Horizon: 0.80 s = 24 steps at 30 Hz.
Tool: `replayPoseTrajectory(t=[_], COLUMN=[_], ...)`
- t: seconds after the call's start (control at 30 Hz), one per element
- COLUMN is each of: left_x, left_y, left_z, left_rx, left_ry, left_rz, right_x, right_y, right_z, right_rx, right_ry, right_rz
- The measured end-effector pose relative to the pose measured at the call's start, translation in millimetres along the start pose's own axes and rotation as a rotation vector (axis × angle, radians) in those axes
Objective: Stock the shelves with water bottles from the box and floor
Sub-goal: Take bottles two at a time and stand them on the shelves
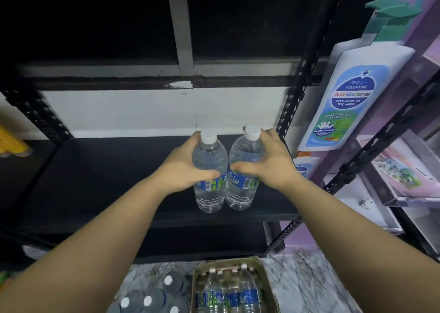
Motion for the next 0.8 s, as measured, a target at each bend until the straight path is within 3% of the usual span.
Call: replayPoseTrajectory(t=[0.17, 0.33, 0.6, 0.8], left_x=[-7, -11, -15, -19], left_y=[-15, -17, -27, -40], left_z=[0, -6, -8, -42], left_rx=[0.032, 0.042, -0.017, -0.056], left_ry=[-0.011, 0.001, -0.059, -0.033], left_rz=[0.162, 0.051, 0.272, 0.243], right_x=[-9, -20, -27, -39], right_y=[2, 5, 2, -15], right_z=[9, 10, 25, 41], right_rx=[0.153, 0.031, 0.121, 0.216], right_ry=[-0.002, 0.000, 0.003, -0.006], right_rz=[0.006, 0.059, 0.074, 0.091])
Point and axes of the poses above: each hand's wrist, its own x-axis towards the middle knuckle, its own y-axis out of the back of the hand, z = x × y, the point moved 5 cm from there along x, towards the middle knuckle, and after that the axes turned 12 degrees about -z, right-handed, at the moved point
